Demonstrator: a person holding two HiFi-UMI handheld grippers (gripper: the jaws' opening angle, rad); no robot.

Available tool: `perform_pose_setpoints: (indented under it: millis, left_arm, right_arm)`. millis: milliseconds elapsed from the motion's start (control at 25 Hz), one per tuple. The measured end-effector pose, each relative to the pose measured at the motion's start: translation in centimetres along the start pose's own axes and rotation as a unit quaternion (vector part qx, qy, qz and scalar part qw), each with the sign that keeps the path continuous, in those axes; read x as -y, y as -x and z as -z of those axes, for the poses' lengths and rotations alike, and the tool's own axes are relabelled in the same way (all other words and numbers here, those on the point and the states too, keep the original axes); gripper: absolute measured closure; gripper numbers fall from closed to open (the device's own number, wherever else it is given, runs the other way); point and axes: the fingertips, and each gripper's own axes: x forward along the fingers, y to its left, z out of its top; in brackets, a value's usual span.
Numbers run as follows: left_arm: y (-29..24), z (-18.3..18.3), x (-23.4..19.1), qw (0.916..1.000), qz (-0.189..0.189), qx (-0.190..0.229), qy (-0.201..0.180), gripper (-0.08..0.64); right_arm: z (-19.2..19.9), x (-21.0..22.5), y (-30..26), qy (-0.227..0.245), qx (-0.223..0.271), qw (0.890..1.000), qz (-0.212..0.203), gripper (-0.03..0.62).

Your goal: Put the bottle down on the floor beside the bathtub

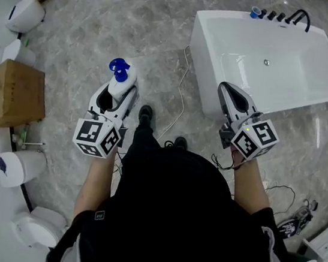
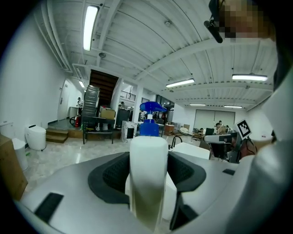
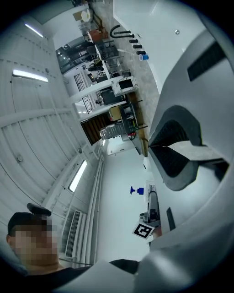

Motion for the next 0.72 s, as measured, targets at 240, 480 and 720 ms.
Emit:
perform_pose_setpoints:
  millis: [240, 480, 720]
  left_arm:
    - [-6.4, -1.1, -6.3, 0.9981, 0.049, -0.019, -0.034, 0.301]
    - [-12.5, -4.3, -12.2, 0.9890, 0.133, -0.023, -0.061, 0.301]
    - [-16.8, -3.9, -15.8, 0.9797, 0.184, -0.048, -0.064, 0.301]
  right_arm:
    - [-1.2, 1.1, -6.5, 0.003, 0.005, 0.998, 0.056, 0.563]
    - [-3.4, 1.3, -13.0, -0.021, 0.041, 0.991, 0.127, 0.563]
    - [-3.0, 1.4, -16.7, -0.028, 0.045, 0.985, 0.162, 0.563]
